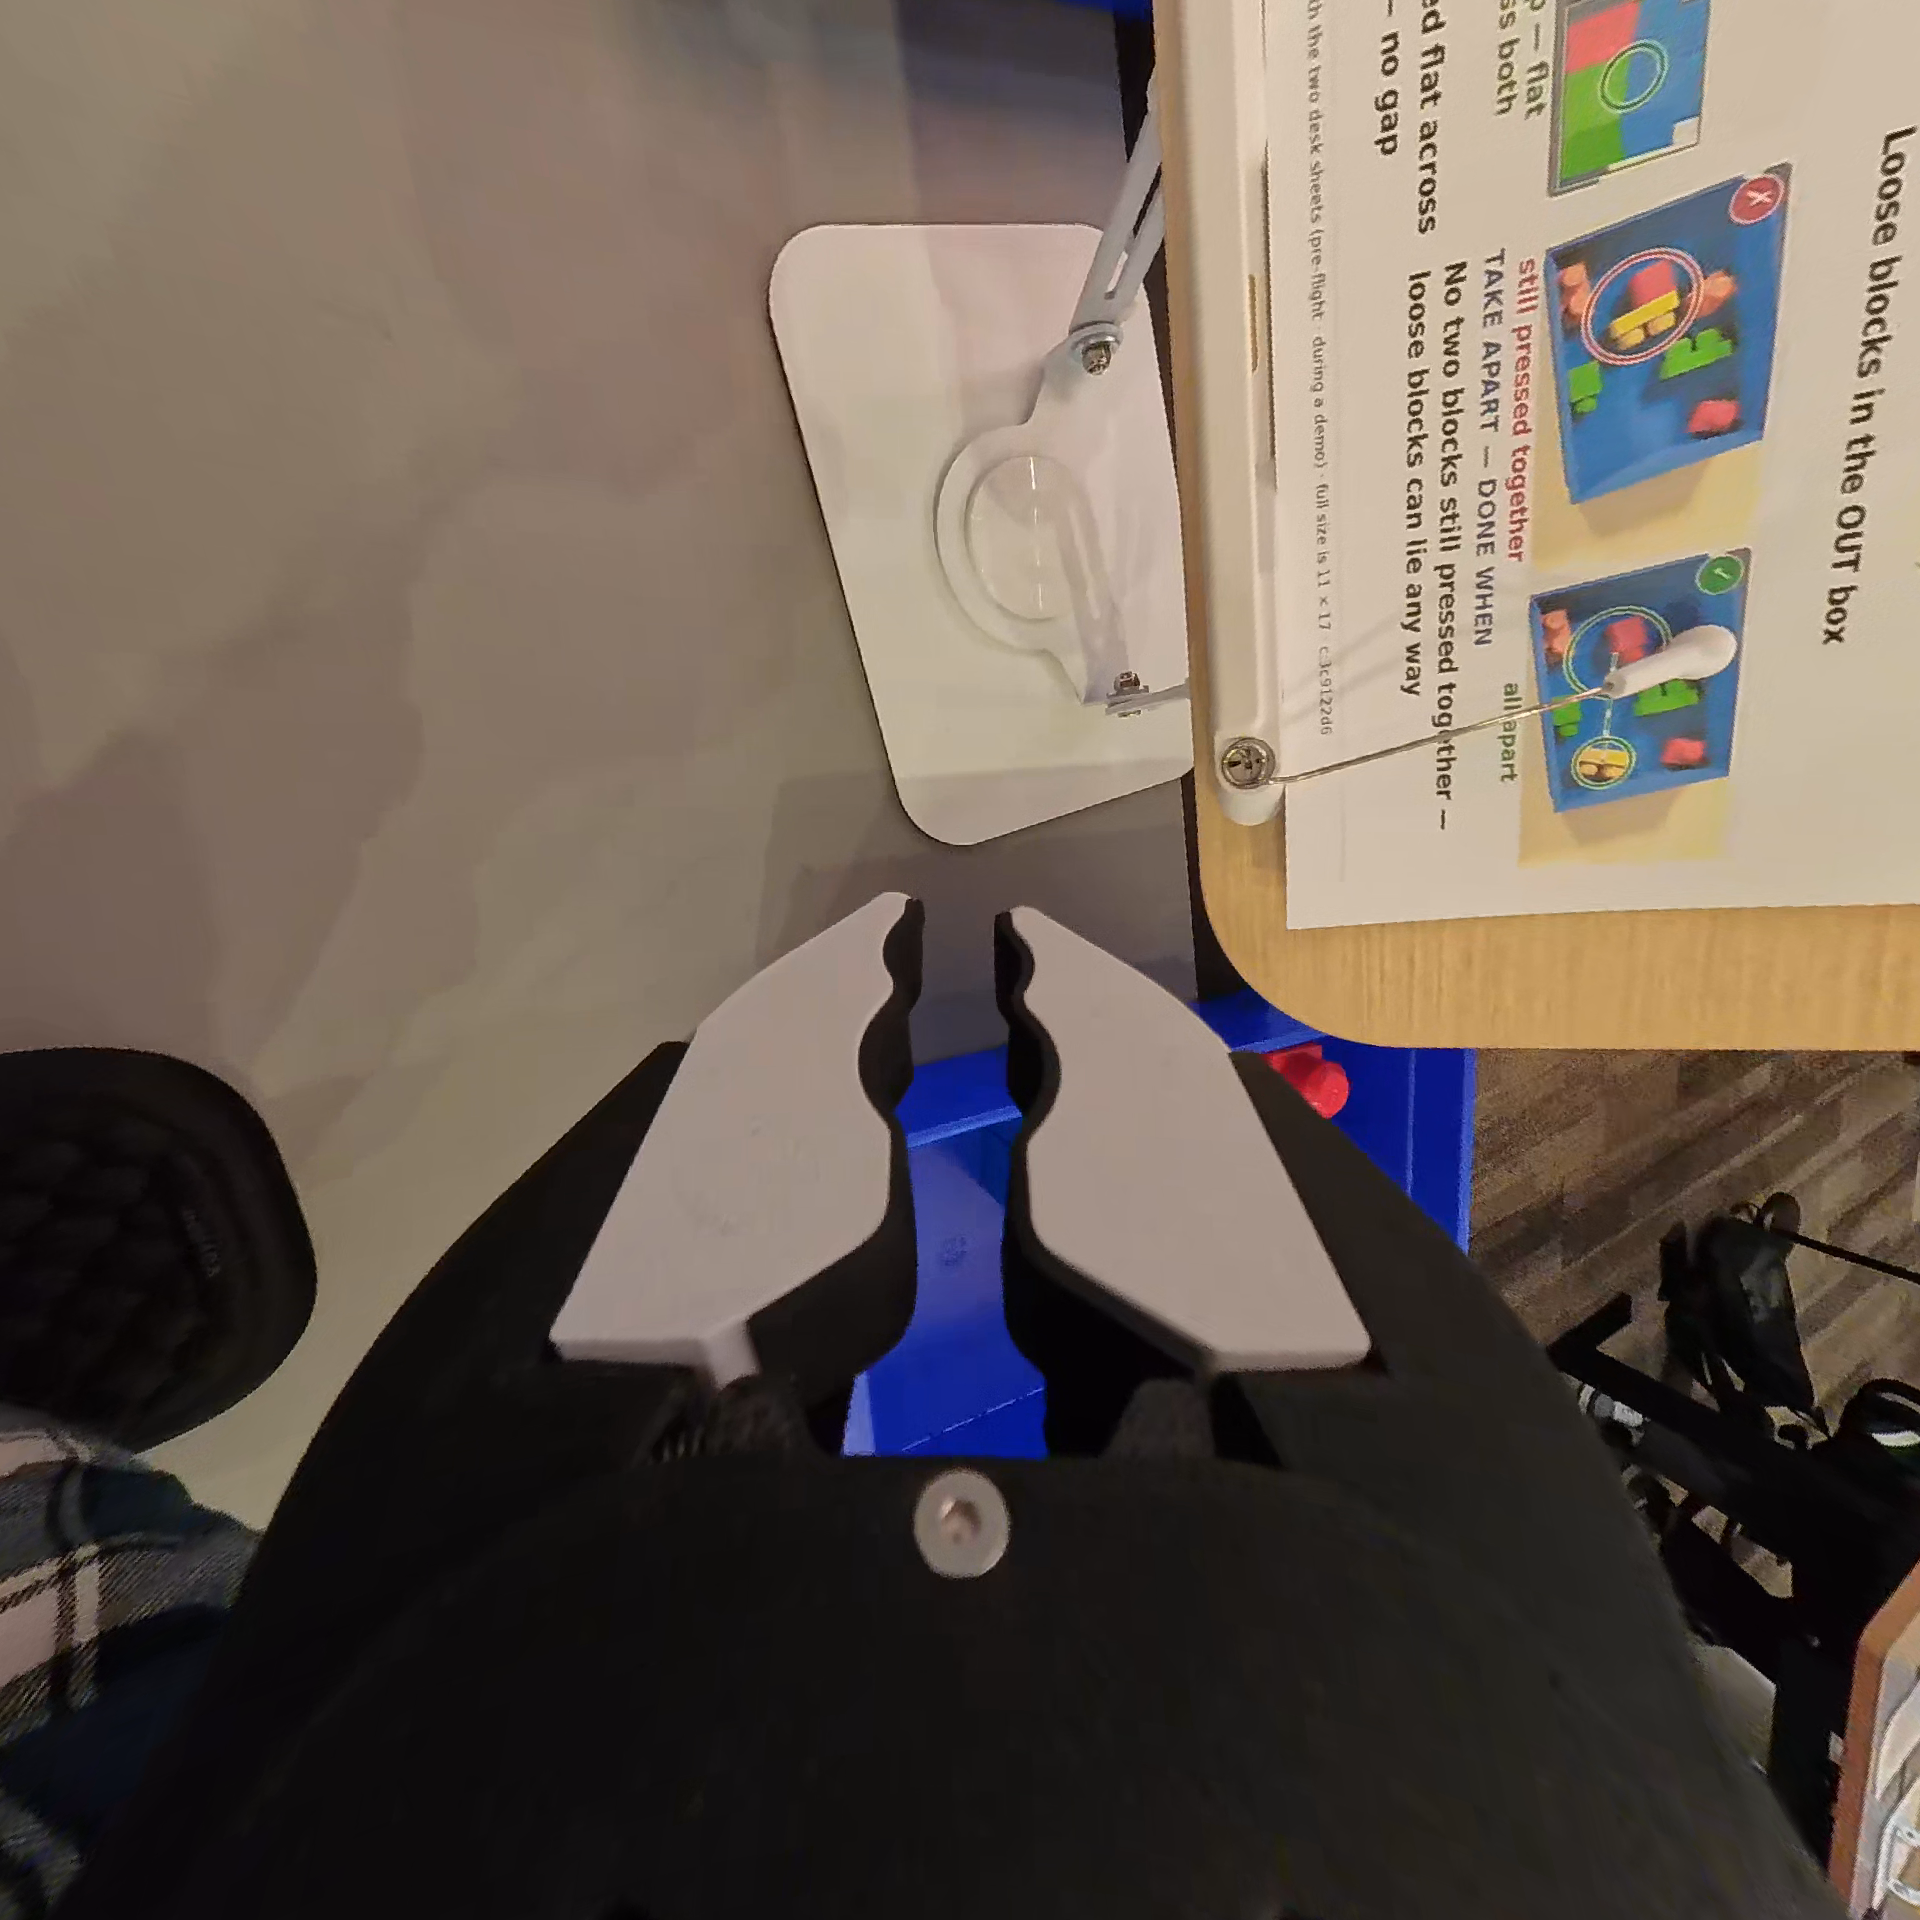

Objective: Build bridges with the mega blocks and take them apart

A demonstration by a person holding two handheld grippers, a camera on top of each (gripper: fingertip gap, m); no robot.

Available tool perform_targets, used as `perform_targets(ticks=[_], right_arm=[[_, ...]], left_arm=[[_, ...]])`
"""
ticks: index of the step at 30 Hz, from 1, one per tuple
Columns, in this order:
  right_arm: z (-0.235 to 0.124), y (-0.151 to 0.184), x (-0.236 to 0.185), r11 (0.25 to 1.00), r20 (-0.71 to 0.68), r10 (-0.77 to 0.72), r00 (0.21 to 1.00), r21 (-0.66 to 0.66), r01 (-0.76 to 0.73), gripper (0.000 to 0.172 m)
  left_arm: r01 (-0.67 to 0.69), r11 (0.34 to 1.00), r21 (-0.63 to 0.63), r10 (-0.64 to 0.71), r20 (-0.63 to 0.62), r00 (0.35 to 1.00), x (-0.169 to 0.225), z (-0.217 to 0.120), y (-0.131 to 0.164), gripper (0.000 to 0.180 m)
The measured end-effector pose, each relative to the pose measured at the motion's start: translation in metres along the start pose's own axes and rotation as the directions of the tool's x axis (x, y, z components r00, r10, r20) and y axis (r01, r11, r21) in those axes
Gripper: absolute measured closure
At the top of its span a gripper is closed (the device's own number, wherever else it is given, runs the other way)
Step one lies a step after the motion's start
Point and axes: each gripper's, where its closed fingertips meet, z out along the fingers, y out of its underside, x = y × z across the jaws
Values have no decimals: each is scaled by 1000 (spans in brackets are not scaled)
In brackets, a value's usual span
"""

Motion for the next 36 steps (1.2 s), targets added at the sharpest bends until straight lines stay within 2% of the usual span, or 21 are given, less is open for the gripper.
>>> perform_targets(ticks=[2, 3, 4, 9, 12, 16, 20, 25, 26, 29, 32, 34, 36], right_arm=[[0, -1, -3, 1000, 12, -11, 1000, 1, 11, 159], [0, -1, -4, 1000, 12, -19, 1000, 1, 19, 159], [0, -2, -5, 1000, 14, -21, 1000, 3, 21, 159], [-4, -2, -6, 1000, 13, -29, 1000, 10, 28, 160], [-7, -1, -7, 999, 13, -30, 999, 14, 30, 160], [-11, -2, -8, 999, 11, -34, 999, 26, 34, 160], [-14, -4, -9, 998, 6, -44, 999, 37, 44, 161], [-18, -5, -11, 998, 1, -47, 999, 40, 47, 162], [-19, -4, -11, 998, -2, -48, 999, 39, 48, 162], [-18, -4, -12, 998, 0, -50, 999, 31, 50, 162], [-15, -6, -15, 998, 13, -57, 998, 23, 57, 163], [-13, -7, -17, 998, 22, -65, 998, 19, 65, 163], [-12, -8, -19, 997, 30, -73, 997, 16, 73, 163]], left_arm=[[-25, 1000, -16, 25, 7, 1000, 0, 1, -2, 117], [-34, 999, -22, 33, -40, 999, 7, 2, -3, 133], [-26, 1000, -15, 25, -54, 998, 9, 4, -5, 137], [-35, 999, -10, 34, -123, 992, 12, 3, -6, 138], [-56, 998, 37, 62, -191, 980, 24, -12, -6, 140], [36, 969, 245, 44, -317, 947, 35, -68, -19, 141], [73, 896, 438, 133, -421, 897, 45, -146, -17, 141], [54, 792, 608, 337, -509, 792, 86, -246, 17, 142], [21, 788, 616, 388, -522, 759, 102, -264, 28, 142], [-103, 714, 693, 578, -500, 645, 166, -315, 57, 142], [-216, 664, 715, 696, -487, 527, 245, -332, 84, 142], [-293, 652, 700, 739, -500, 451, 287, -324, 100, 142], [-344, 633, 694, 767, -500, 403, 313, -315, 107, 142]])
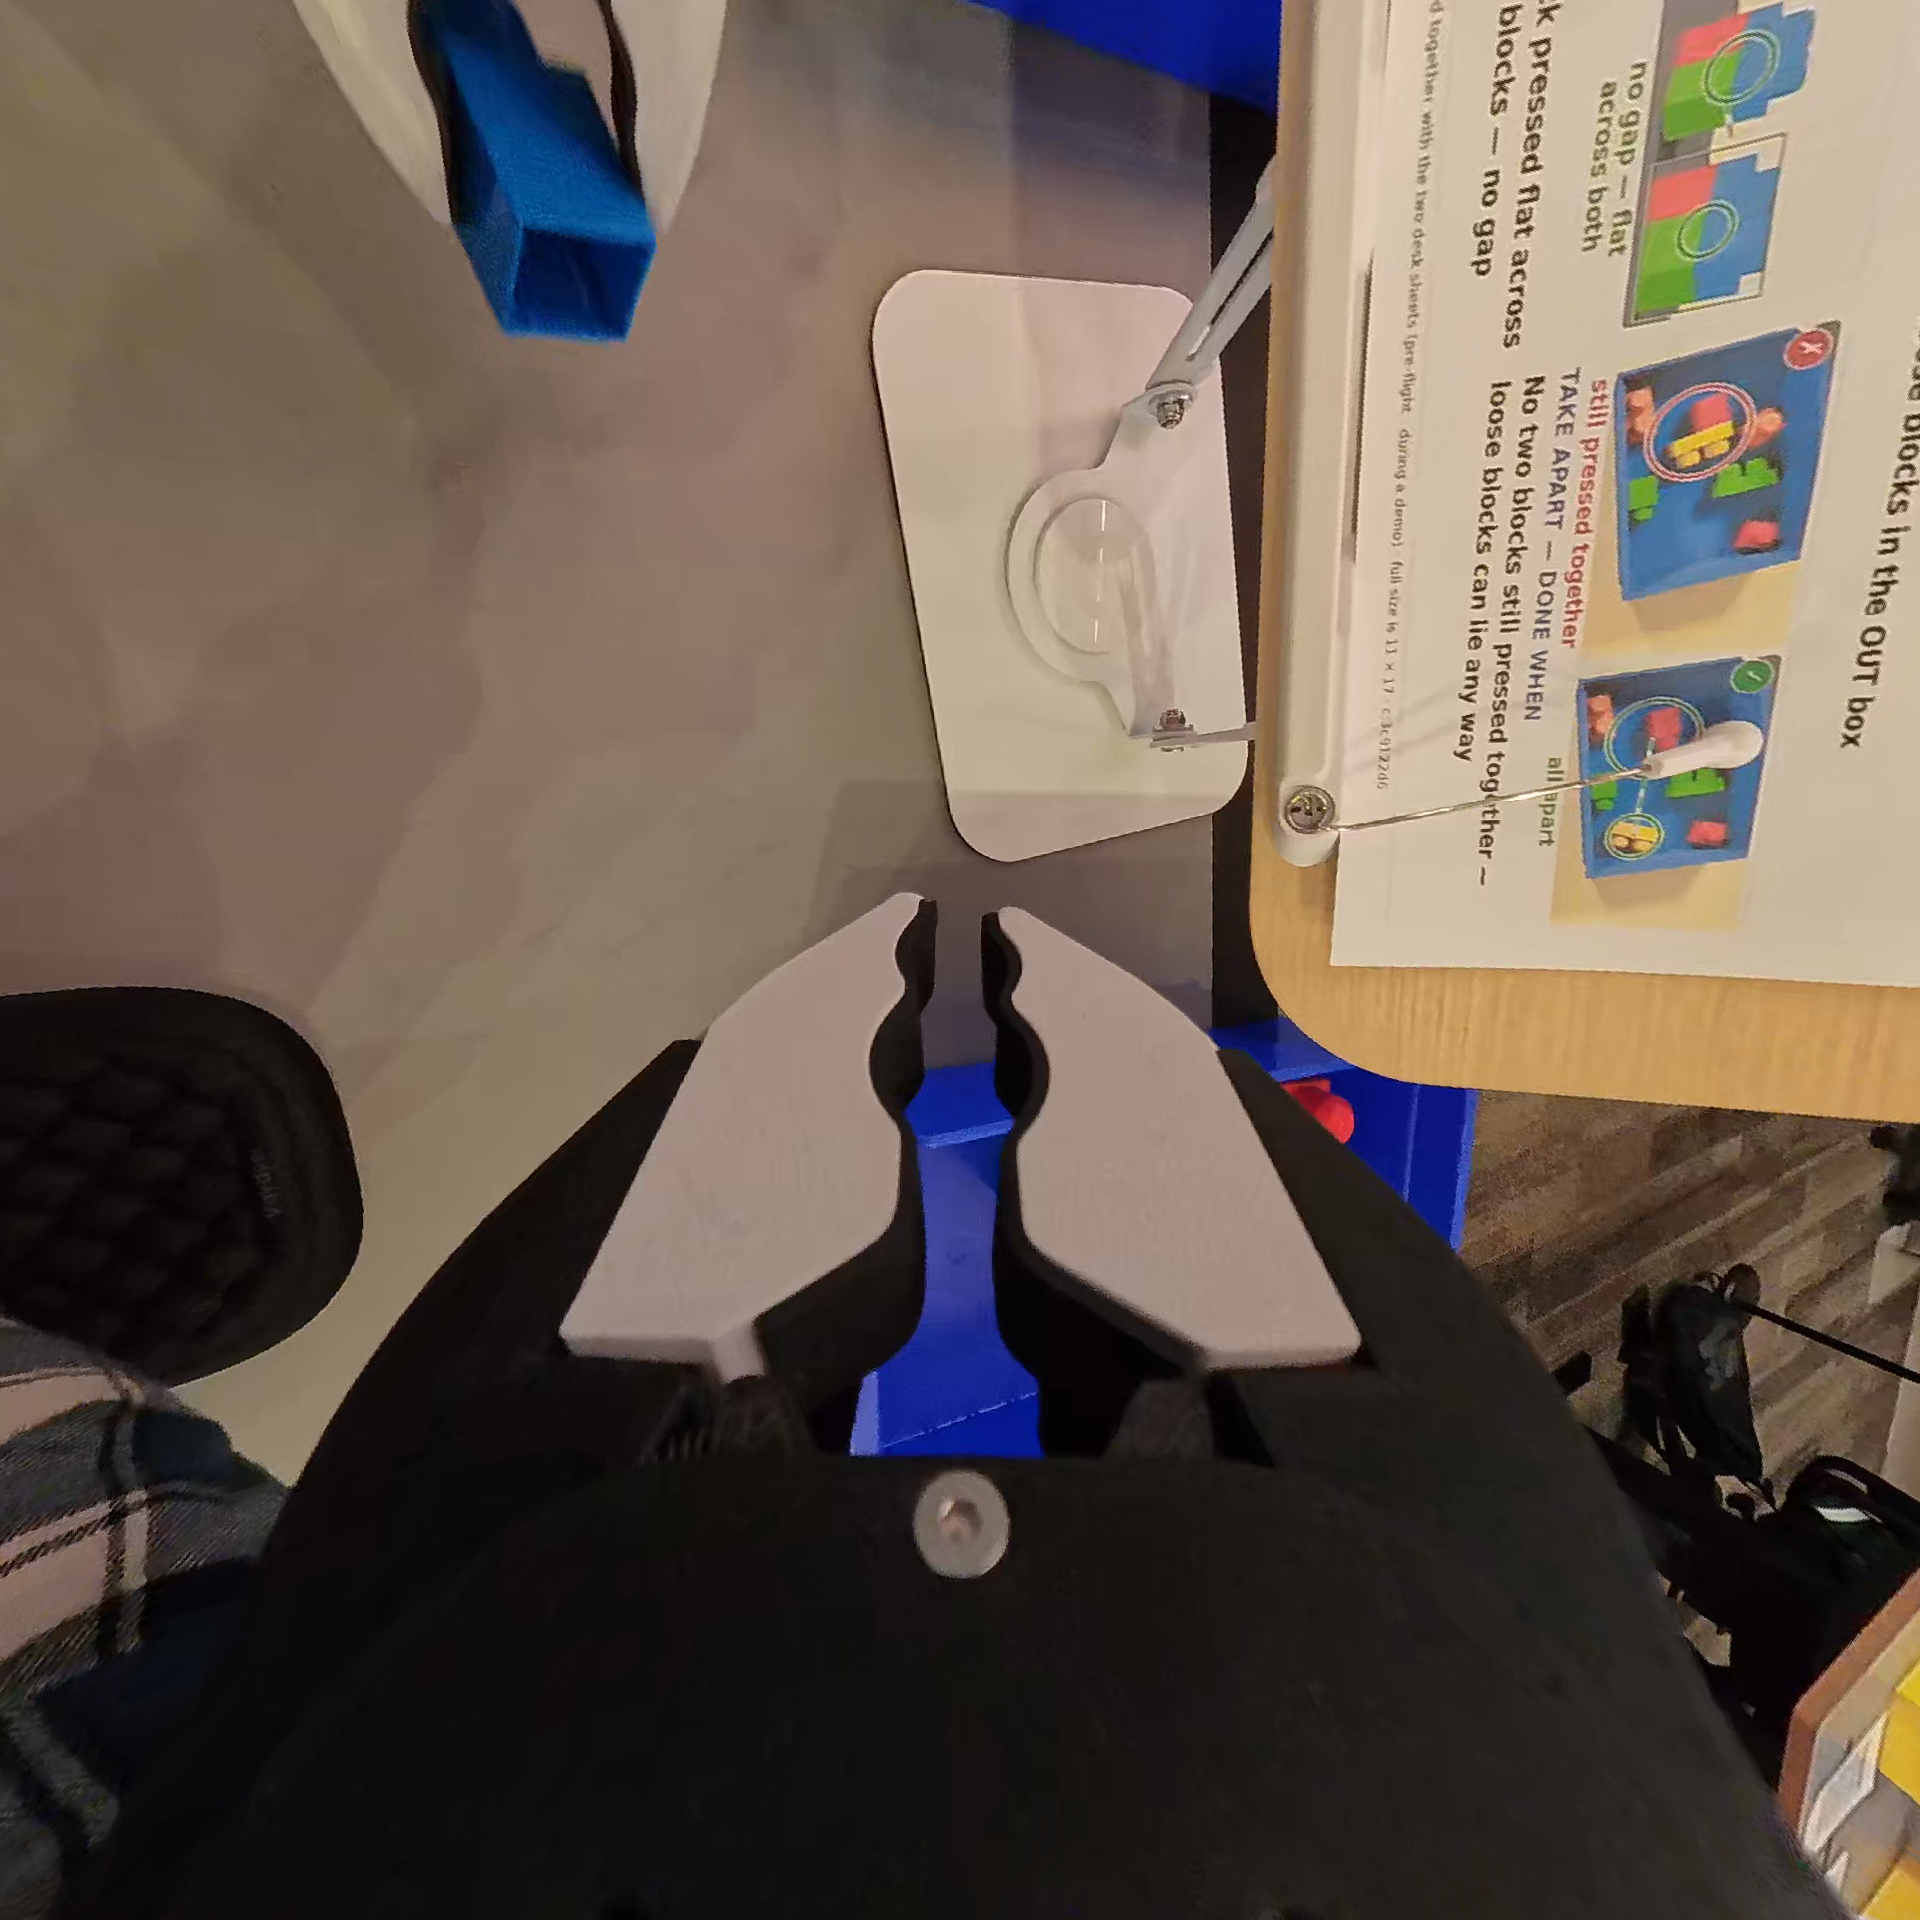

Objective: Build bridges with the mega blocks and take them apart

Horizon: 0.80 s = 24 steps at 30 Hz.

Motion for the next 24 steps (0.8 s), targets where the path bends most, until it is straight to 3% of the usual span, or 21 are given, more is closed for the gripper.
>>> perform_targets(ticks=[8, 10, 13, 15, 18, 20, 24], right_arm=[[-2, 2, -1, 1000, 15, 4, 1000, 15, -4, 165], [-3, 5, 0, 1000, 15, 12, 1000, 15, -12, 165], [-6, 8, 1, 999, 15, 25, 1000, 22, -25, 166], [-8, 11, 1, 999, 13, 36, 999, 25, -36, 167], [-9, 14, 3, 998, 11, 48, 999, 28, -49, 167], [-8, 16, 4, 998, 11, 54, 998, 23, -55, 167], [-4, 13, 0, 999, 27, 42, 999, 11, -43, 167]], left_arm=[[-34, 995, -93, 18, -162, 987, 20, 48, 15, 141], [-36, 996, -78, 24, -147, 989, 19, 53, 15, 136], [-25, 999, -43, 19, -126, 992, 17, 35, 9, 119], [-32, 999, -27, 29, -92, 995, 10, 5, 6, 117], [-97, 994, -49, 105, 218, 970, -56, -69, 11, 114], [-42, 988, -147, 97, 393, 914, -117, -114, 34, 113], [113, 920, -376, 74, 449, 891, -214, -149, 110, 114]])
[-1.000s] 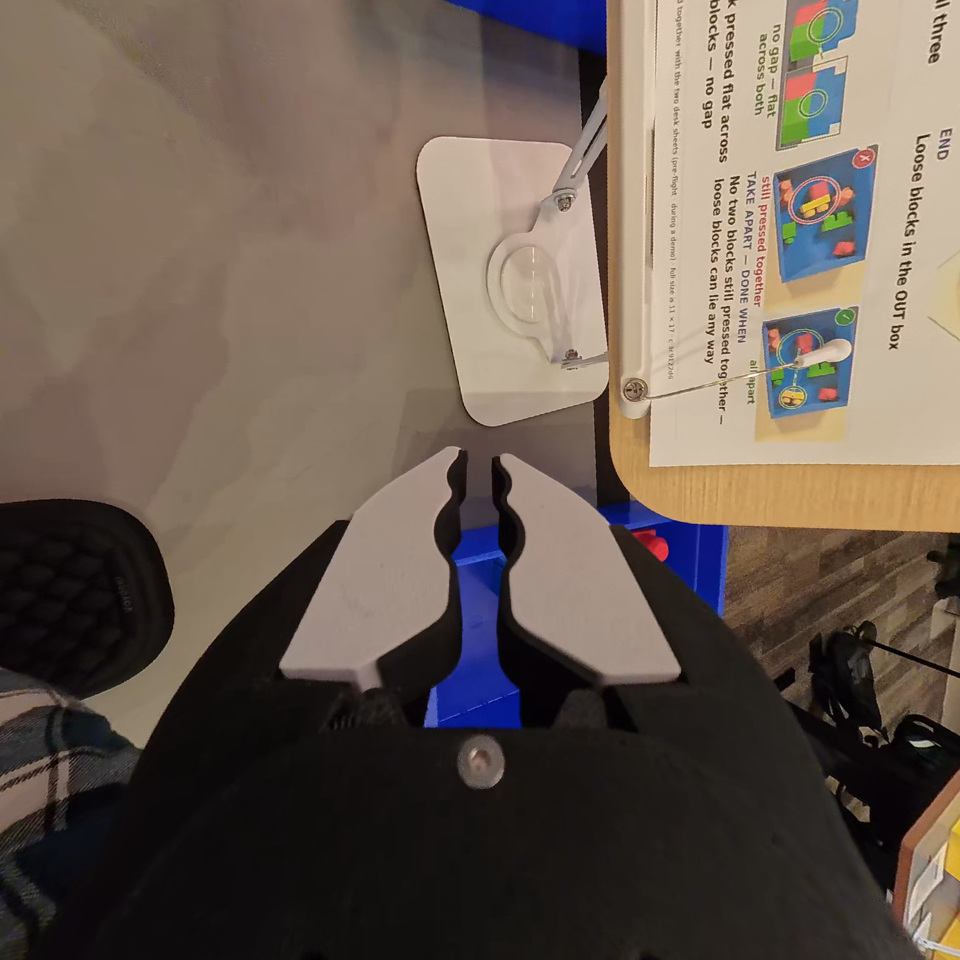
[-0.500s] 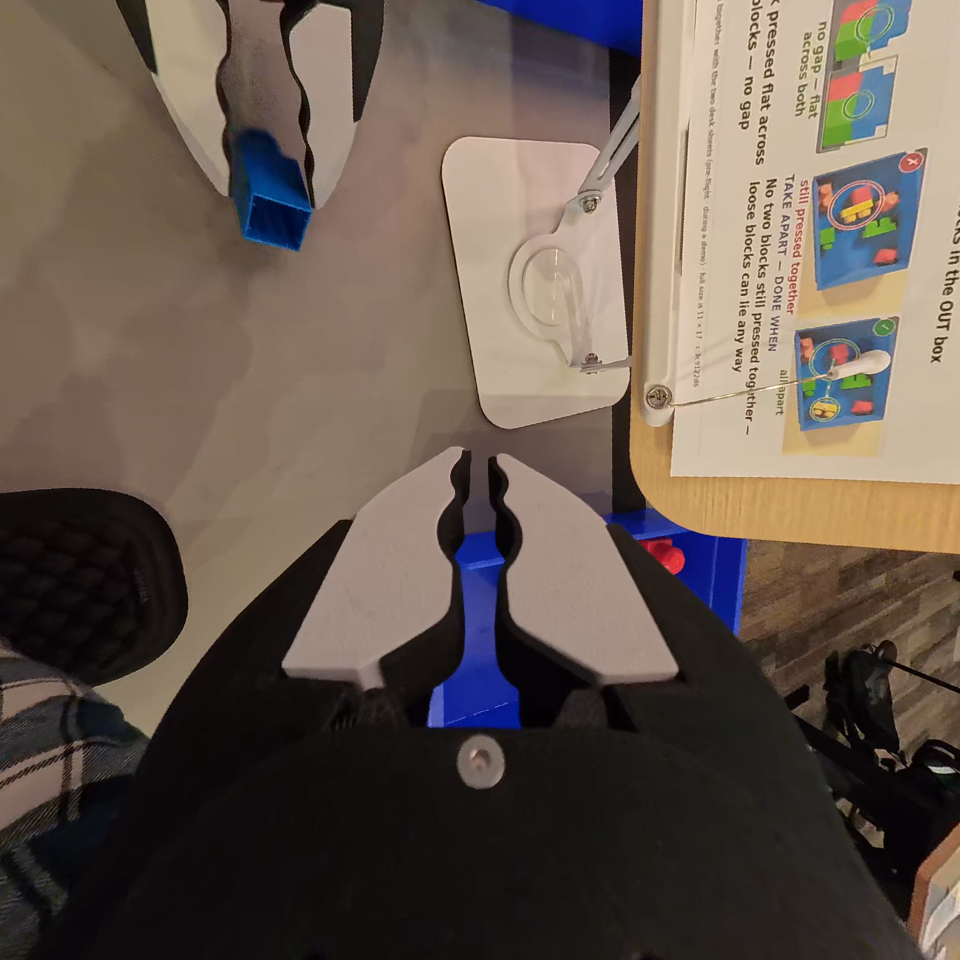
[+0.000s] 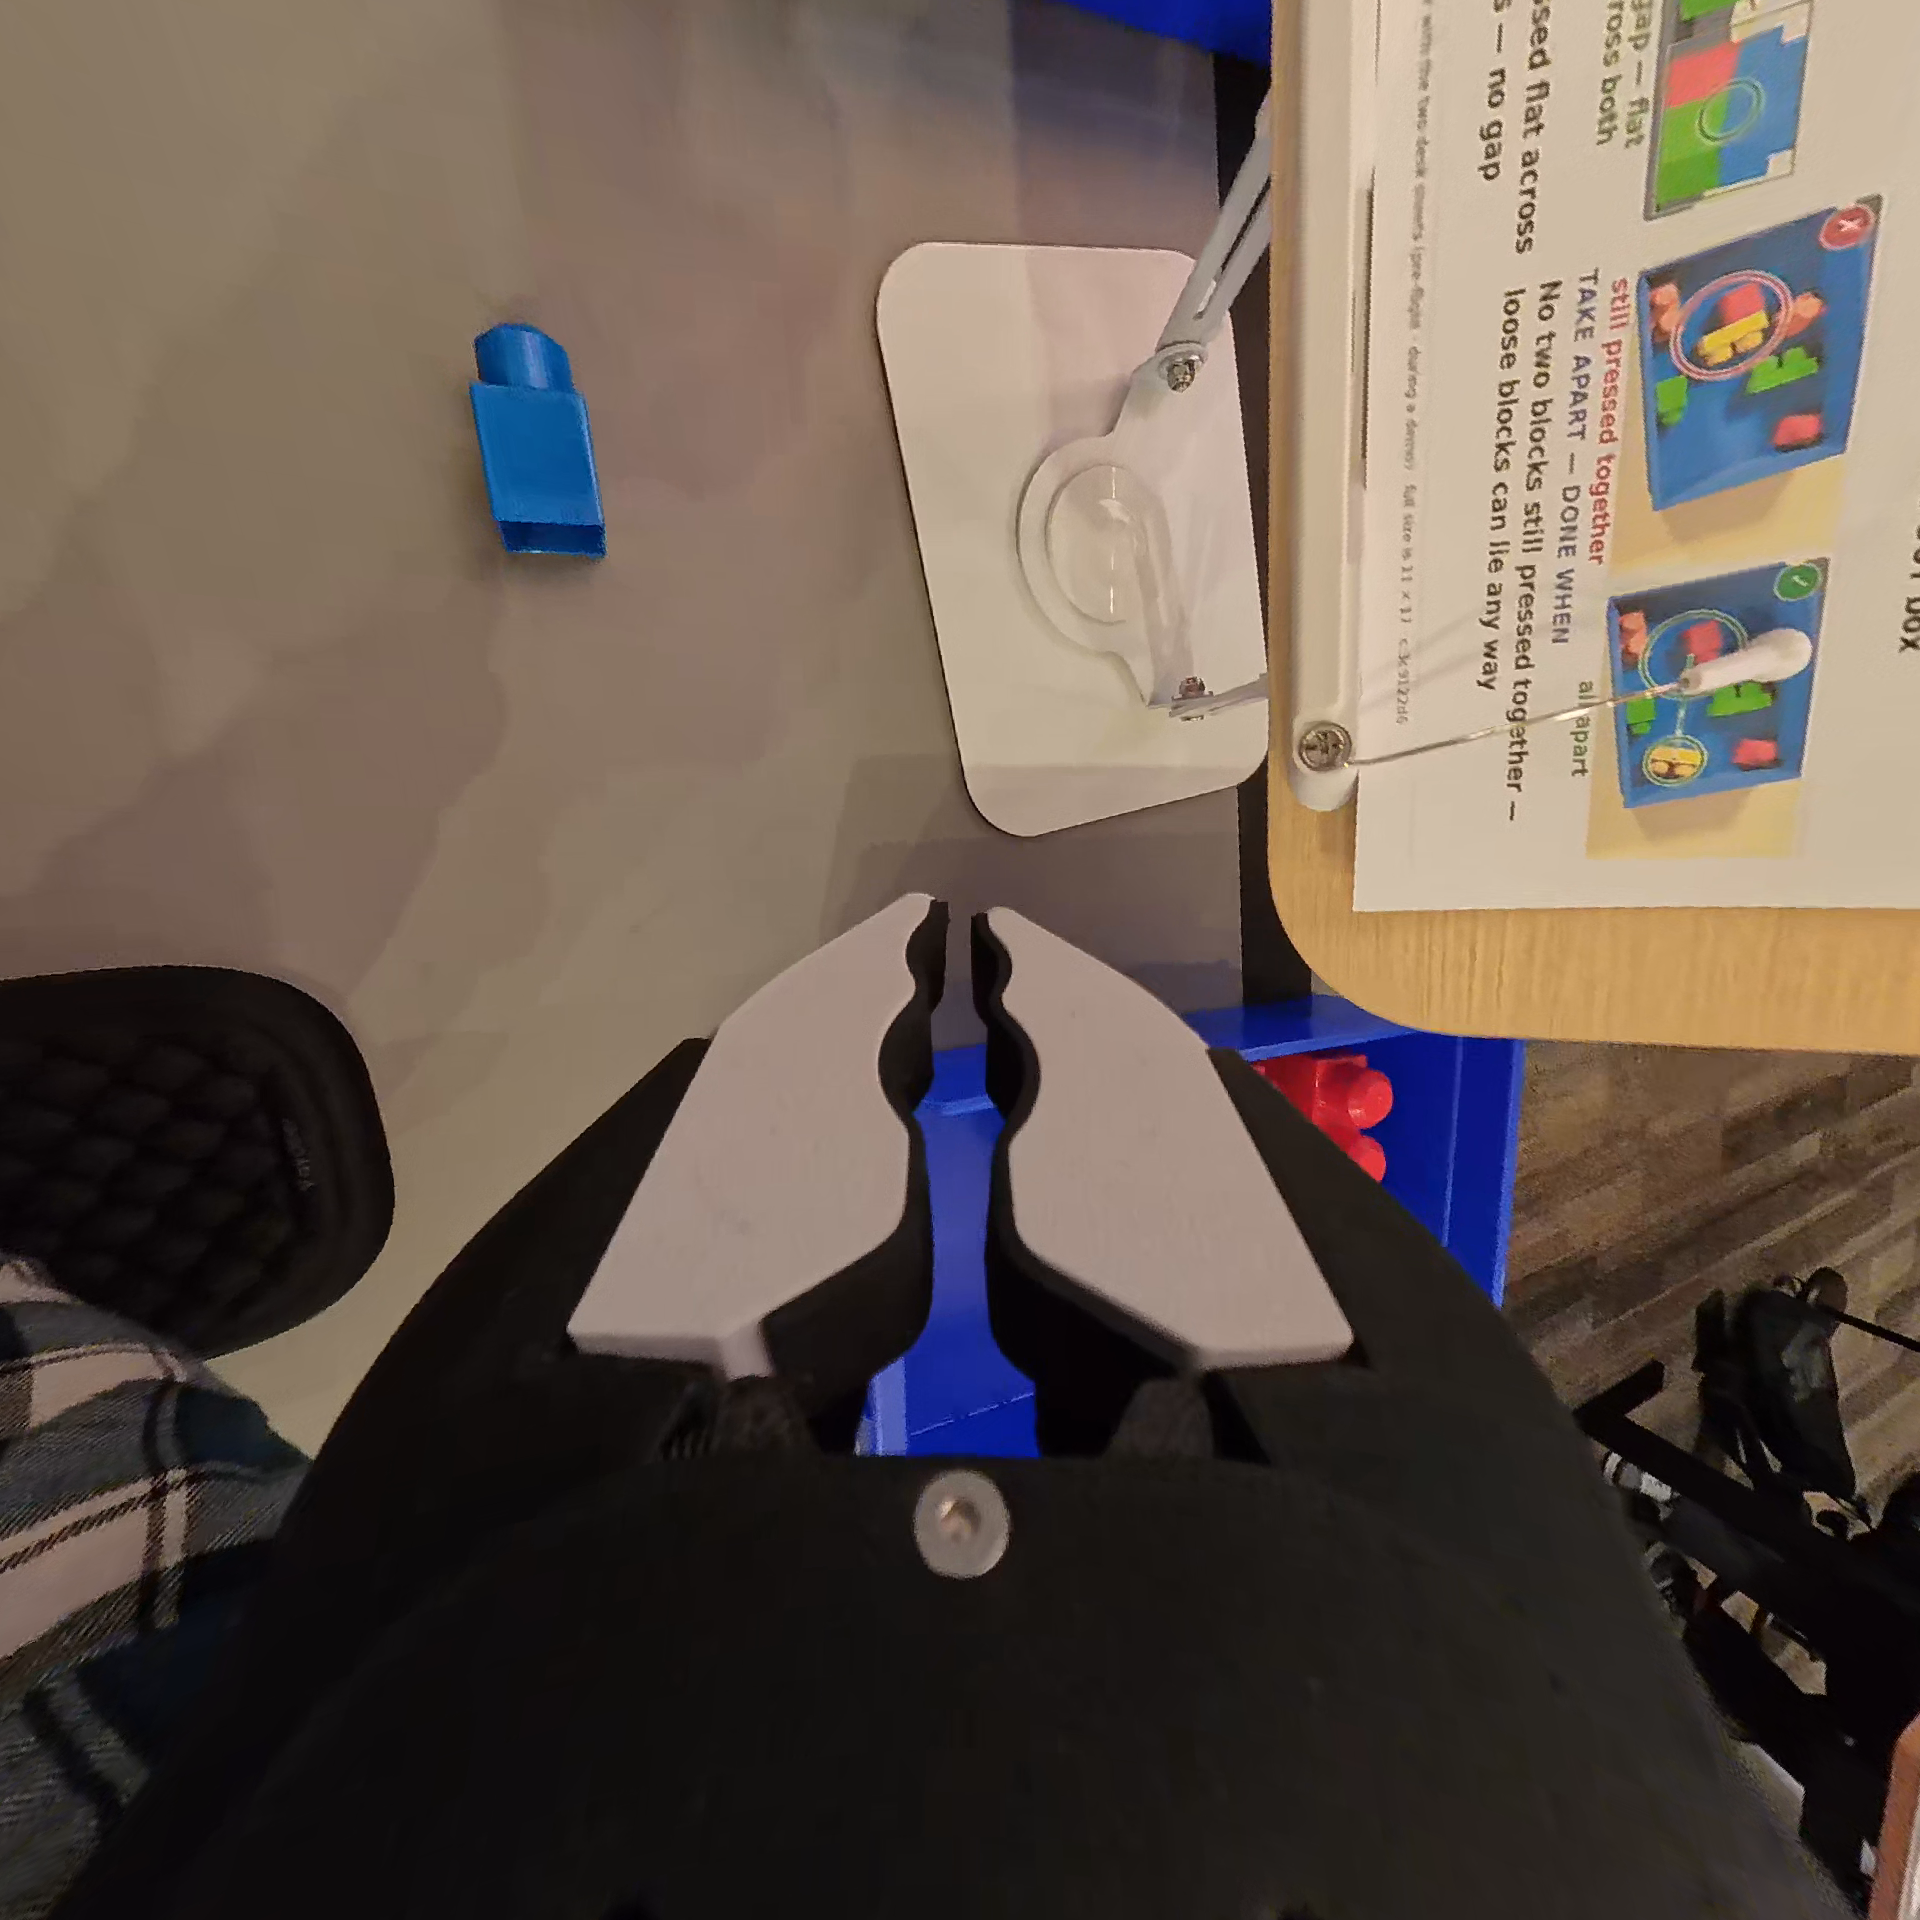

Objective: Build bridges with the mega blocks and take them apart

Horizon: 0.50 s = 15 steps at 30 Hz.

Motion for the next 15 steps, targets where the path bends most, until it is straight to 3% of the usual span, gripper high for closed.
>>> perform_targets(ticks=[4, 6, 9, 15], right_arm=[[6, -6, -5, 1000, 25, -20, 999, -3, 20, 168], [10, -6, -6, 1000, 39, -25, 999, -12, 25, 168], [16, -4, -5, 1000, 55, -18, 998, -23, 20, 168], [21, 3, -3, 999, 69, 7, 998, -42, -4, 168]], left_arm=[[-92, 961, -263, 92, -14, 996, -50, 55, 61, 113], [-113, 934, -338, 91, -82, 993, -56, 79, 82, 111], [-168, 901, -400, 107, -169, 980, -56, 106, 98, 109], [-180, 842, -509, 88, -198, 976, -69, 138, 118, 102]])
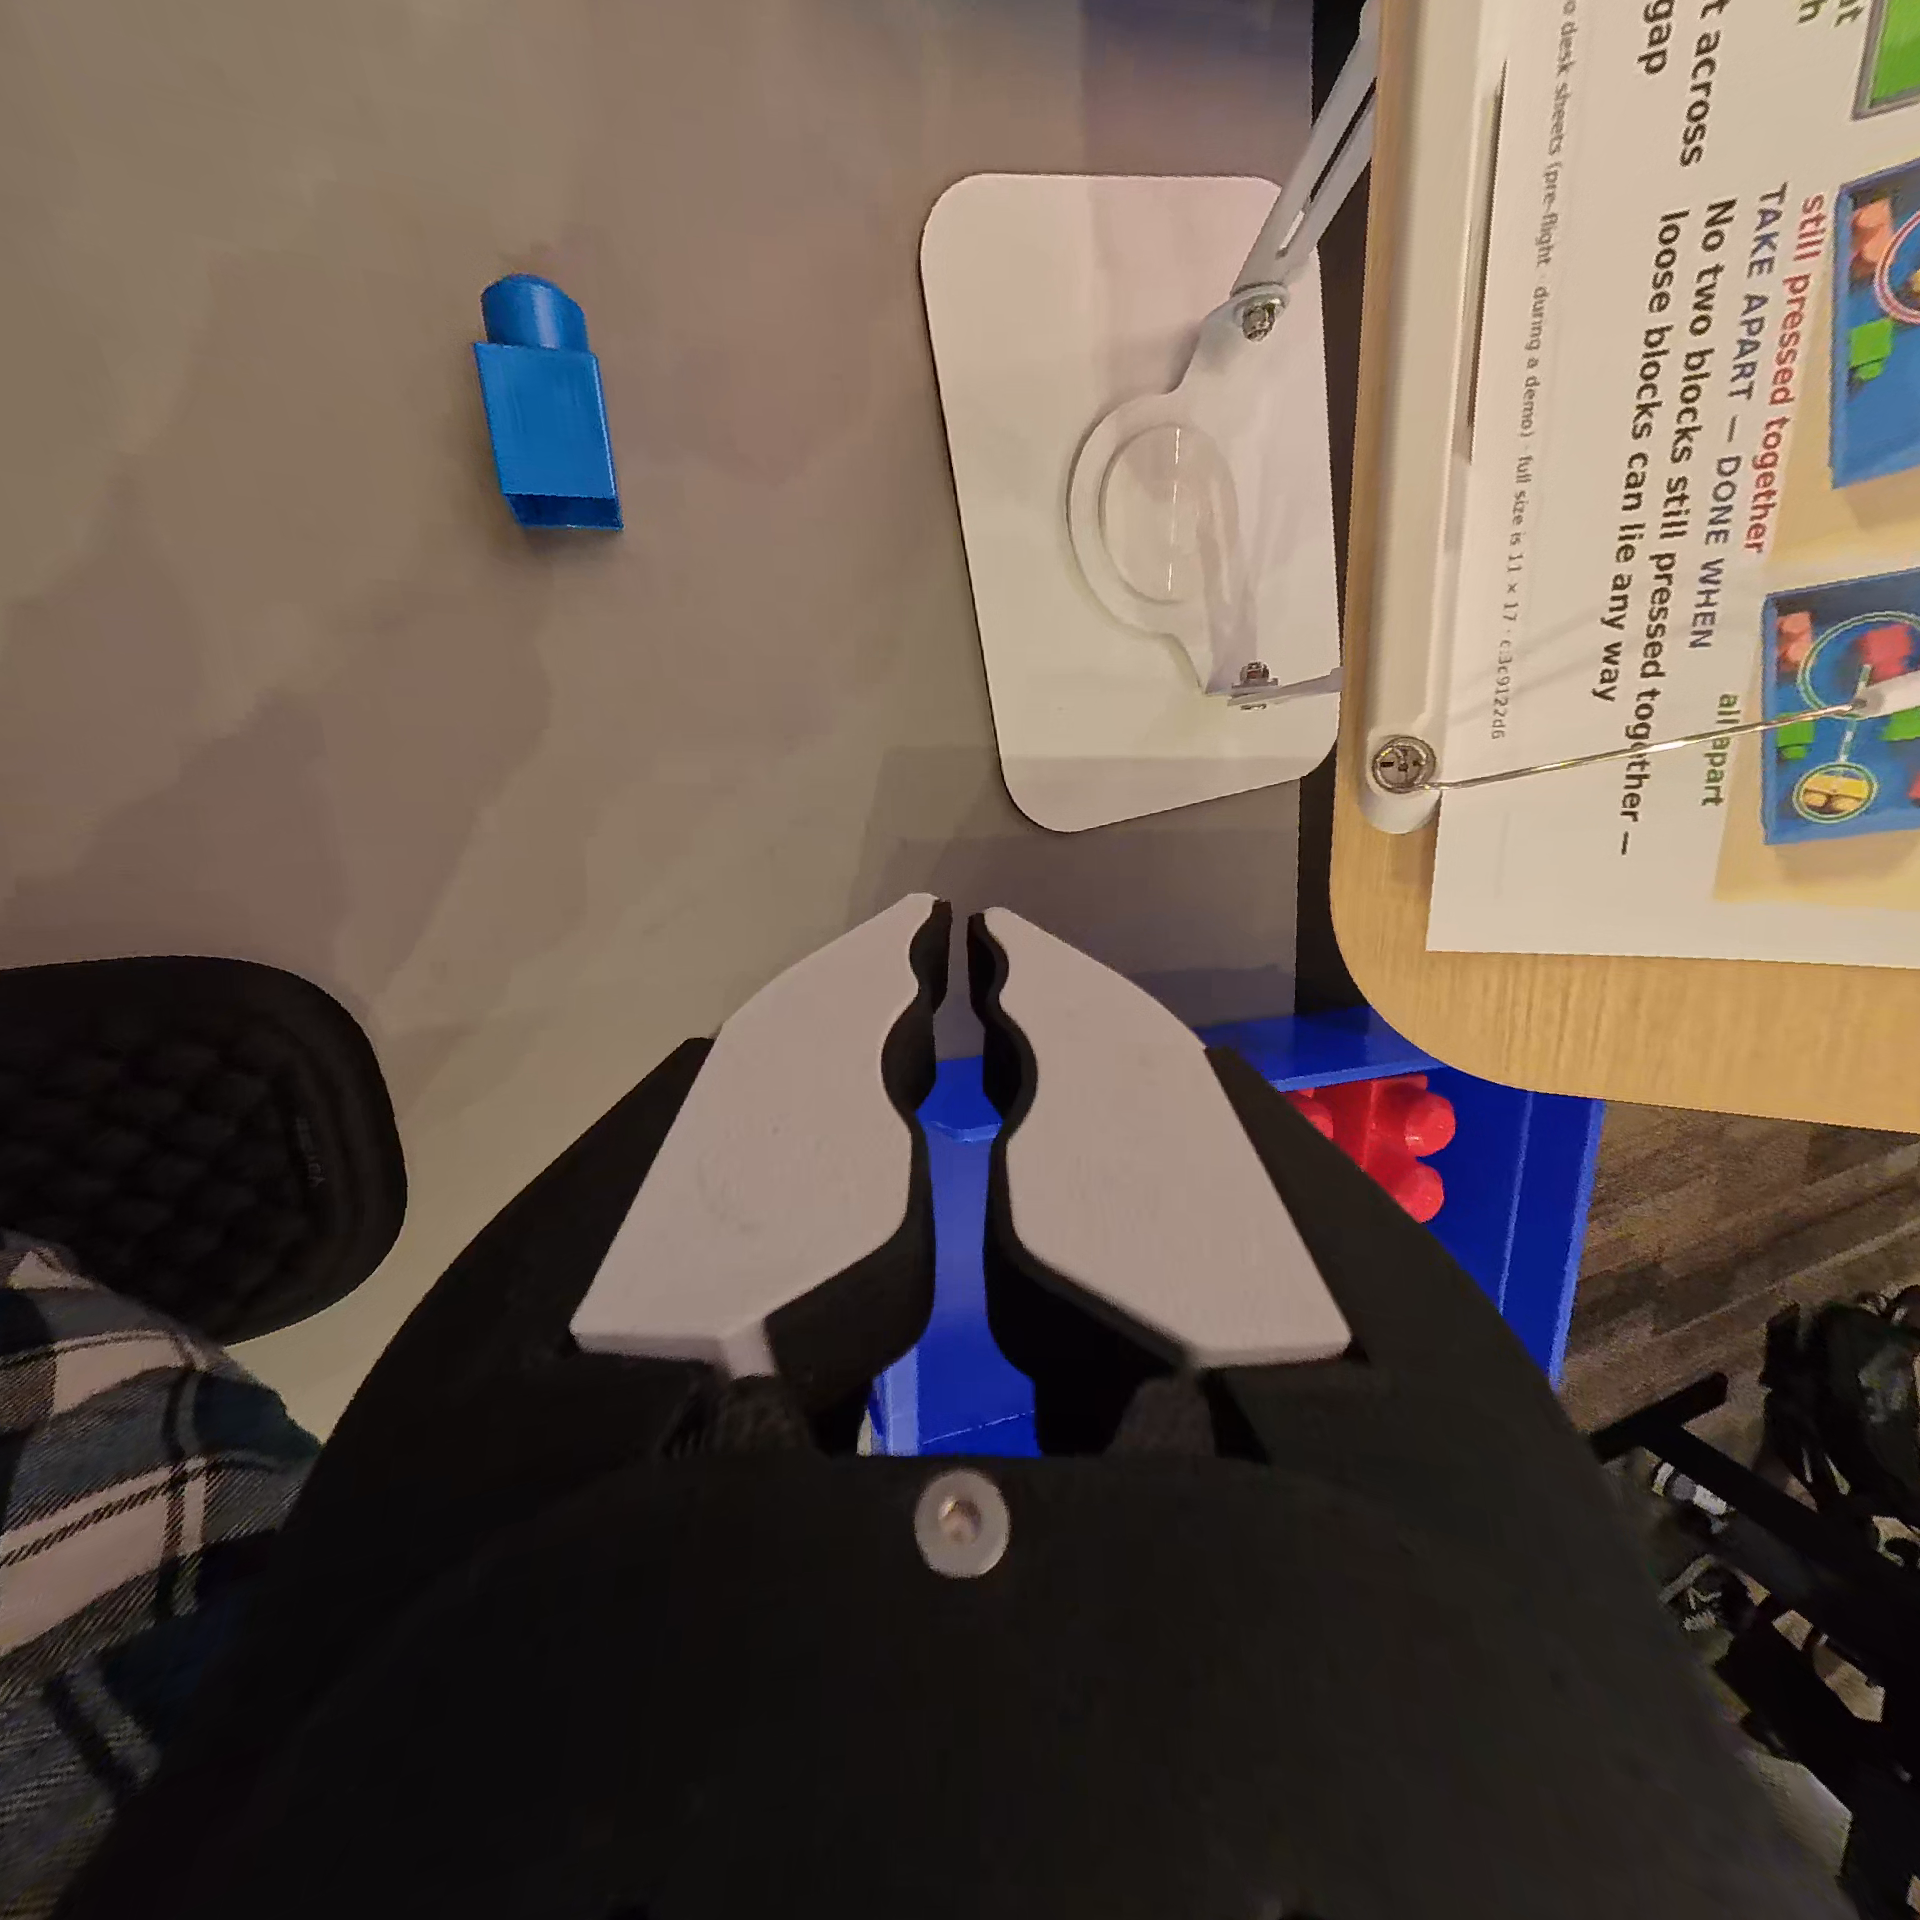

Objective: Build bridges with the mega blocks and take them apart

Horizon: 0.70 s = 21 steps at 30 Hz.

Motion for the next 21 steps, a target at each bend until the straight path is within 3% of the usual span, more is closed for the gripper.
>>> perform_targets(ticks=[5, 9, 12, 15, 21], right_arm=[[3, 3, 1, 1000, 9, 8, 1000, -10, -8, 169], [2, 3, 1, 1000, 7, 8, 1000, -6, -8, 169], [-2, 5, 2, 1000, 0, 13, 1000, 3, -13, 169], [-5, 7, 2, 1000, -2, 19, 1000, 6, -19, 169], [-11, 2, -1, 1000, -16, 4, 1000, 20, -3, 170]], left_arm=[[-29, 989, -145, 23, -43, 999, -2, 21, 5, 114], [-43, 987, -157, 38, -31, 999, -7, 18, 1, 116], [-10, 999, -46, 10, -1, 1000, -4, -3, -9, 117], [49, 992, 113, -53, 33, 998, 8, -44, -17, 116], [56, 918, 393, -109, 113, 988, 91, -143, -24, 117]])
